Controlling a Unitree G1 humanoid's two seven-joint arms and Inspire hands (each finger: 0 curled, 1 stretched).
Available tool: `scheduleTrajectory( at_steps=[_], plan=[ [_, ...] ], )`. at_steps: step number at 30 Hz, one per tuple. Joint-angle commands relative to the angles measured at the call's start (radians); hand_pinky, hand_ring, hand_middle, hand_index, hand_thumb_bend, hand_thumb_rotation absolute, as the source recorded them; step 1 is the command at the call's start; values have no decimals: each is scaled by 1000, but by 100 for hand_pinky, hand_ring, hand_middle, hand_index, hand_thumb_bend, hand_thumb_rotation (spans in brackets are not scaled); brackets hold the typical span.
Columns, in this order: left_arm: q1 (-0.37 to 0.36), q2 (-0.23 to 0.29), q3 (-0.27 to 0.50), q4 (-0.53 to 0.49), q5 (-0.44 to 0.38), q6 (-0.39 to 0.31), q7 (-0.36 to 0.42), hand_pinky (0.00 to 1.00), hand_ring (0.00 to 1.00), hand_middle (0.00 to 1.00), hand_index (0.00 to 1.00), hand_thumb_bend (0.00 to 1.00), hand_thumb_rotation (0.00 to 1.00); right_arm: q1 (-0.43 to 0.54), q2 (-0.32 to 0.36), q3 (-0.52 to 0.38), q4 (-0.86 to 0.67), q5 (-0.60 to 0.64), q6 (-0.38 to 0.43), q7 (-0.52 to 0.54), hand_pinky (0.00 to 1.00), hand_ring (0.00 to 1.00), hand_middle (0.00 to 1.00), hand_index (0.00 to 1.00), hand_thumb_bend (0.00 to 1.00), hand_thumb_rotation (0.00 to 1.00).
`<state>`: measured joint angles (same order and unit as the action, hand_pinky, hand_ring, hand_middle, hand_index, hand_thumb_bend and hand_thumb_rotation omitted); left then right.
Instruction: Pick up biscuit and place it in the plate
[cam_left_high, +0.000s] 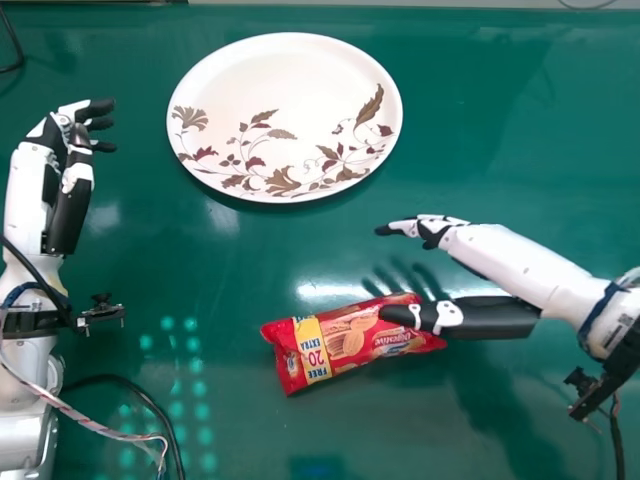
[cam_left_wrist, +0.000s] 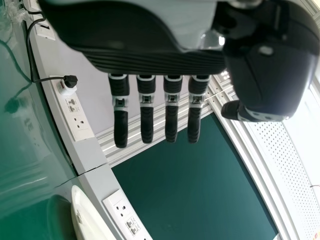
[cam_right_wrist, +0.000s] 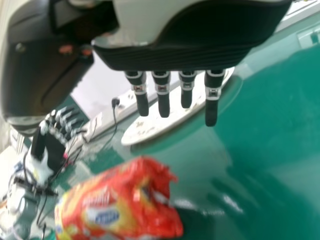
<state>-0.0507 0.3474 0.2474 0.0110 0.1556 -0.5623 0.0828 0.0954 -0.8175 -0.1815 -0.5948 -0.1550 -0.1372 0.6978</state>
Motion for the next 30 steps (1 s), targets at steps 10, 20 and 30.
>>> scheduleTrajectory(
  at_steps=[10, 20, 30],
  plan=[
    [28, -3, 3, -25, -8, 22, -19, 64, 80, 83, 80, 26, 11, 1, -88, 19, -50, -123, -60, 59, 91, 97, 100, 100, 100, 59],
    [28, -1, 5, -33, -19, 26, -29, 66, 82, 84, 81, 26, 3, -60, -135, 13, -83, -100, -29, 127, 91, 97, 100, 100, 100, 52],
    [22, -4, 2, -39, -3, 29, -26, 65, 81, 84, 81, 25, 7, -123, -171, 22, -107, -105, -25, 166, 86, 92, 96, 97, 100, 47]
  ],
)
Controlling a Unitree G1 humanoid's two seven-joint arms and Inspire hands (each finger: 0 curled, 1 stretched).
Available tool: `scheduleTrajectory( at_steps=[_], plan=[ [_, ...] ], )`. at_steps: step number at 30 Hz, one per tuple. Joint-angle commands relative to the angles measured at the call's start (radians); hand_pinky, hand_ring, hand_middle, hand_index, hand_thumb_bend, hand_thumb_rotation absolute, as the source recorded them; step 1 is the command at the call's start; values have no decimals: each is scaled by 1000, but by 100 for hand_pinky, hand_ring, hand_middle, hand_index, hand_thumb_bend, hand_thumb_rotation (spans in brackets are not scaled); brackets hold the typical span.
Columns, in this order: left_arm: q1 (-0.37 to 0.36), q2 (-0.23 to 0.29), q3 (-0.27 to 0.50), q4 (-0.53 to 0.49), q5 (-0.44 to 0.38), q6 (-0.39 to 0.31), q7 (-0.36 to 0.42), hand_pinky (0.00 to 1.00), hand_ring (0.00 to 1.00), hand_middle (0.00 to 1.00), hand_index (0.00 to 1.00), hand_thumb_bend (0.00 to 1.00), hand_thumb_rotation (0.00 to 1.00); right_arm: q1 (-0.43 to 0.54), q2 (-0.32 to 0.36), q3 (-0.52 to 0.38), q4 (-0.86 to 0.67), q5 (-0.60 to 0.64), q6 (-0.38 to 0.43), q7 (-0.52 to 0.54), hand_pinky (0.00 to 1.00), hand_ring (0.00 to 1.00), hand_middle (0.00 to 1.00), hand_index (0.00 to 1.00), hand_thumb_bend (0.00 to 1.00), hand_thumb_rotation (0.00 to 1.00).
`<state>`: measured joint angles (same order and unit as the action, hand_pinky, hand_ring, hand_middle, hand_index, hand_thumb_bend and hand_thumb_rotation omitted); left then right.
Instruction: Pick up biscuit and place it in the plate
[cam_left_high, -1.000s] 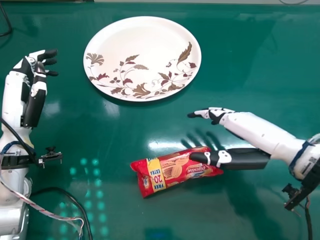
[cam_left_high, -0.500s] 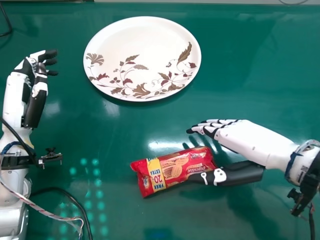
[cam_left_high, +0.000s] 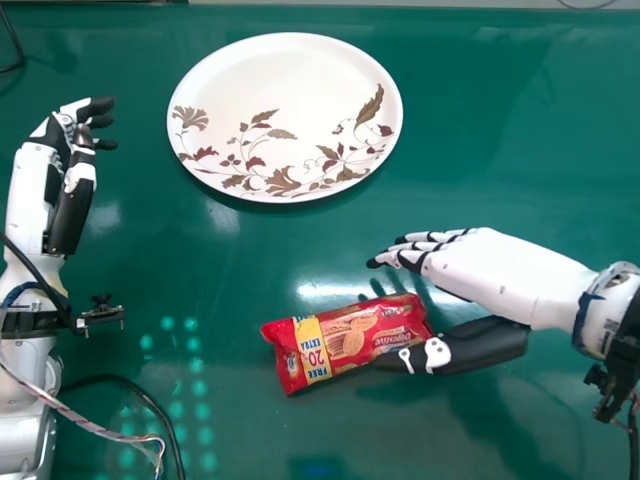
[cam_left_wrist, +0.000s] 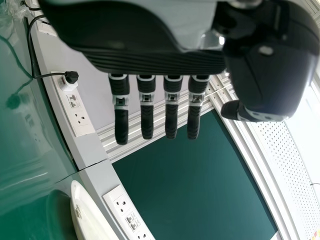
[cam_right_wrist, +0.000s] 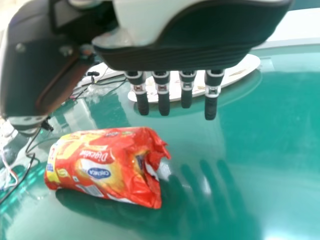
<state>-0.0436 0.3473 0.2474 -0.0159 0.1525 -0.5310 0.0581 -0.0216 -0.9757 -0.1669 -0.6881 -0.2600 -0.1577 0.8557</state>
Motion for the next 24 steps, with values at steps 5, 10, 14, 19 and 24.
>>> scheduleTrajectory(
  at_steps=[5, 10, 14, 19, 24],
  plan=[
    [17, -8, 0, -15, -5, 1, -4, 68, 83, 85, 82, 26, 12, -44, -37, 40, -28, -35, 5, 34, 85, 92, 95, 96, 100, 45],
    [13, -7, 0, -15, 11, -2, 4, 67, 81, 84, 81, 25, 10, -73, -35, 83, -26, -78, -28, 34, 81, 90, 92, 93, 100, 43],
    [13, -12, -2, -22, 6, 10, 1, 68, 82, 85, 82, 25, 12, -96, -29, 121, -17, -106, -56, 31, 81, 90, 92, 93, 100, 45],
    [5, -15, -3, -18, 1, 5, 0, 68, 82, 85, 82, 24, 9, -104, -13, 159, -10, -156, -74, 23, 80, 90, 92, 93, 100, 45],
    [3, -29, -2, -38, 0, 28, 6, 71, 84, 86, 82, 25, 6, -104, 3, 193, 0, -207, -106, 9, 79, 90, 92, 93, 100, 47]
  ],
)
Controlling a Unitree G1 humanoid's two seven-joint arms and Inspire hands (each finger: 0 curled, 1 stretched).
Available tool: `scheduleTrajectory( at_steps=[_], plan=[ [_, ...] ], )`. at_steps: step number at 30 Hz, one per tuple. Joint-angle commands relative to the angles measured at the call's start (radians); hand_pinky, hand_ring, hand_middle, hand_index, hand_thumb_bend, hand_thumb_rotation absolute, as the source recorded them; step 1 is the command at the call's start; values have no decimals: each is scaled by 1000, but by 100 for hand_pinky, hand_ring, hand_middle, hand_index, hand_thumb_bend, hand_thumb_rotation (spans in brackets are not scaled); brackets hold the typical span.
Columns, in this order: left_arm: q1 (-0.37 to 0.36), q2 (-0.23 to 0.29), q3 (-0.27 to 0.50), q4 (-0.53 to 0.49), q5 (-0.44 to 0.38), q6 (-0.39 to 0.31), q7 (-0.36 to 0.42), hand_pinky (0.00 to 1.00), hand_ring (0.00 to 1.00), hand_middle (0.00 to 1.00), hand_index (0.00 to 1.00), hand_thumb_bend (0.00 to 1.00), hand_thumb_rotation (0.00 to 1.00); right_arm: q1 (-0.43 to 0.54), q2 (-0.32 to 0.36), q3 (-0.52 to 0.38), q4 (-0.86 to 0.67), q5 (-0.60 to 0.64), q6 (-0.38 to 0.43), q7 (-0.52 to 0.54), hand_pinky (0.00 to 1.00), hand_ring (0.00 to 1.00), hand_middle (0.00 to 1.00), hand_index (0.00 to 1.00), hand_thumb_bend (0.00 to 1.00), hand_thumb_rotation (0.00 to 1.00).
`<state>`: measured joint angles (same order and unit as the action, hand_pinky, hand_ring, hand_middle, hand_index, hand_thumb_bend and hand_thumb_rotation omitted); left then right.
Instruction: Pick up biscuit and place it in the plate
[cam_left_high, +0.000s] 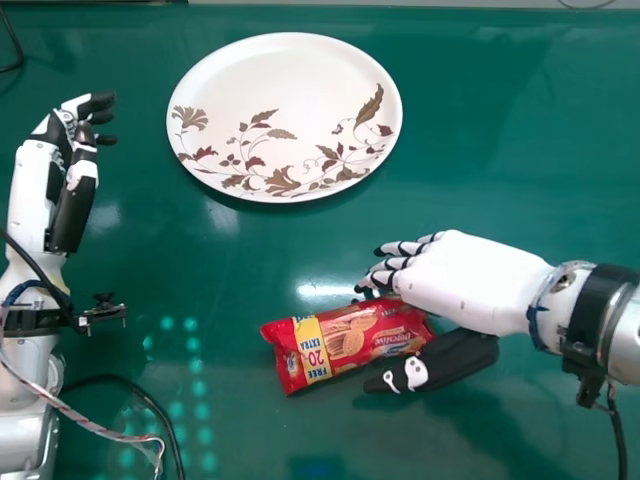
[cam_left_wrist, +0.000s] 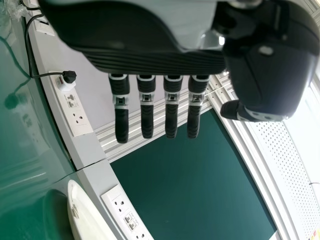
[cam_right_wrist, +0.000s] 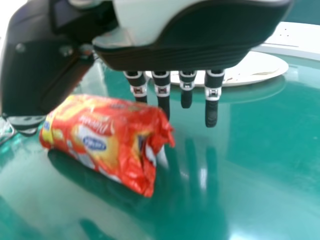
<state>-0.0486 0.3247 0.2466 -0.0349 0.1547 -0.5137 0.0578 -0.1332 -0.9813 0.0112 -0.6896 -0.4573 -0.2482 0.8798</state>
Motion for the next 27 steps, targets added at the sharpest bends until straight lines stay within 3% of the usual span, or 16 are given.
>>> scheduleTrajectory(
  at_steps=[1, 7, 11, 16, 19, 21, 24, 27],
  plan=[
    [8, -8, 0, -20, 0, 12, 7, 71, 84, 86, 82, 25, 7, 10, 12, 20, 3, -19, -19, -17, 78, 90, 92, 93, 100, 48],
    [15, -17, 4, -51, 7, 54, 10, 73, 86, 86, 83, 26, 13, 33, 46, 50, 20, -66, -26, -43, 78, 89, 92, 93, 100, 46],
    [12, -16, 6, -50, -11, 48, 2, 76, 88, 88, 84, 25, 13, 62, 71, 63, 47, -110, -61, -101, 77, 88, 90, 91, 100, 44],
    [10, -14, 8, -58, -1, 48, 9, 73, 86, 87, 83, 25, 13, 94, 100, 67, 93, -142, -118, -197, 69, 81, 83, 84, 100, 33],
    [8, -15, 8, -61, 3, 52, 10, 72, 86, 86, 83, 24, 15, 106, 120, 70, 133, -171, -162, -277, 61, 72, 75, 76, 100, 21],
    [6, -14, 8, -62, 7, 53, 12, 71, 85, 86, 83, 24, 16, 111, 138, 67, 172, -215, -227, -374, 52, 62, 65, 66, 83, 5],
    [4, -12, 8, -59, -11, 45, 3, 72, 86, 86, 83, 24, 15, 111, 166, 66, 239, -263, -305, -507, 38, 45, 54, 52, 58, 1],
    [-3, -6, 11, -51, -12, 28, 4, 72, 86, 87, 83, 22, 11, 98, 180, 69, 293, -288, -350, -579, 30, 41, 52, 48, 53, 0]
  ],
)
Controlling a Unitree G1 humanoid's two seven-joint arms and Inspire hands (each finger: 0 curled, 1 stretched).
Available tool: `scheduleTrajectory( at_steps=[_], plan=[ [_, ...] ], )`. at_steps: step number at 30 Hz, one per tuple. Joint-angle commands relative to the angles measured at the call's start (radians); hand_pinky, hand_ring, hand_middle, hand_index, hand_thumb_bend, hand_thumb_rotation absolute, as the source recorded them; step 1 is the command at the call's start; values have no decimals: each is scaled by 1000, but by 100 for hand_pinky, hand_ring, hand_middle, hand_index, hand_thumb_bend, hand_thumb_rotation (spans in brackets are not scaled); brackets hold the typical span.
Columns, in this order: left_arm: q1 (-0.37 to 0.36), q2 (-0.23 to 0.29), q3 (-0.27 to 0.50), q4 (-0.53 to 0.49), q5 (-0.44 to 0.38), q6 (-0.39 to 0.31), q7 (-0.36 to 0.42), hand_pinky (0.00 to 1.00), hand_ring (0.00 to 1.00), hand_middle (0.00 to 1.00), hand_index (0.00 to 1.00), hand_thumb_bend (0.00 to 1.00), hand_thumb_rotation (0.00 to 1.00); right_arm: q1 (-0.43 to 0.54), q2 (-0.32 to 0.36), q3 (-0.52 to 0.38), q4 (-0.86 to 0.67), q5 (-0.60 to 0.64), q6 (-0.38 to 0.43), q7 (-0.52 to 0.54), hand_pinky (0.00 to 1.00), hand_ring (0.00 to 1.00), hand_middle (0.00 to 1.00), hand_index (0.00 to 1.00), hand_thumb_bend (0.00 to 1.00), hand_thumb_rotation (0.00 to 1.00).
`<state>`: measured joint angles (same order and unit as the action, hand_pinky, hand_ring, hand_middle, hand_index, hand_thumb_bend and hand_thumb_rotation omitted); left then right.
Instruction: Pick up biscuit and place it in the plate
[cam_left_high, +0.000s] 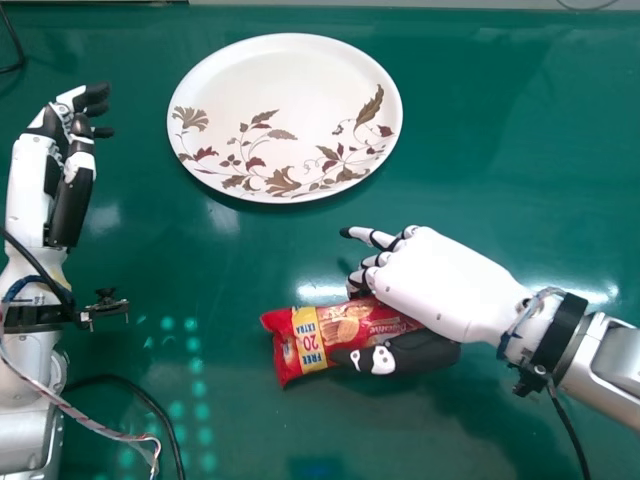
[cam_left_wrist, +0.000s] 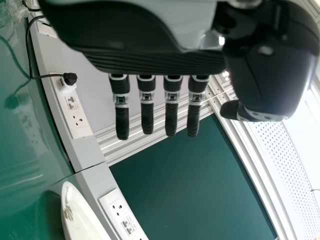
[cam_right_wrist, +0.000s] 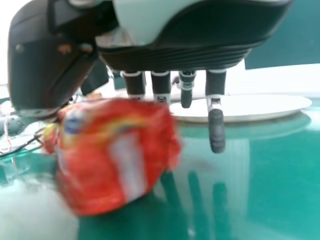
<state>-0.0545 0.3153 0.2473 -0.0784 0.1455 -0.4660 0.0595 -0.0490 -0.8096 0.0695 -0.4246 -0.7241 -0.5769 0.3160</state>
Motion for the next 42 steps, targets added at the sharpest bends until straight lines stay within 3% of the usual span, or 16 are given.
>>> scheduleTrajectory(
  at_steps=[1, 9, 14, 24, 30, 34, 38, 42],
  plan=[
    [1, 5, 12, -6, 0, -22, 5, 70, 85, 86, 82, 22, 10, 7, 7, 11, 40, -27, -33, -29, 28, 41, 50, 48, 52, 0],
    [-4, 6, 17, 2, -18, -30, 1, 68, 84, 85, 82, 21, 4, -26, 4, -2, 83, -65, -85, -96, 20, 38, 45, 51, 52, 0],
    [-9, 10, 18, 15, -27, -45, -6, 69, 85, 86, 82, 20, 8, -31, 11, -11, 96, -82, -101, -142, 18, 38, 44, 51, 51, 0],
    [-6, 8, 19, 9, -20, -40, -2, 69, 85, 85, 81, 22, 9, -21, 10, -40, 79, -35, -89, -137, 18, 37, 46, 52, 51, 0],
    [8, 1, 19, -14, -13, -19, 0, 70, 85, 86, 82, 22, 9, -16, -2, -95, 0, 119, -10, -40, 10, 41, 44, 49, 51, 0],
    [10, 5, 18, -9, 6, -25, 6, 68, 83, 85, 82, 22, 11, -26, -18, -160, -64, 231, 43, 29, 11, 42, 45, 49, 51, 0],
    [12, 1, 17, -15, 6, -14, 5, 66, 83, 84, 81, 22, 11, -62, -41, -238, -115, 296, 76, 72, 14, 41, 43, 50, 51, 0],
    [13, -2, 12, -12, 1, -11, 2, 70, 85, 86, 82, 25, 11, -136, -63, -290, -110, 334, 72, 85, 10, 43, 47, 49, 51, 0]
  ],
)
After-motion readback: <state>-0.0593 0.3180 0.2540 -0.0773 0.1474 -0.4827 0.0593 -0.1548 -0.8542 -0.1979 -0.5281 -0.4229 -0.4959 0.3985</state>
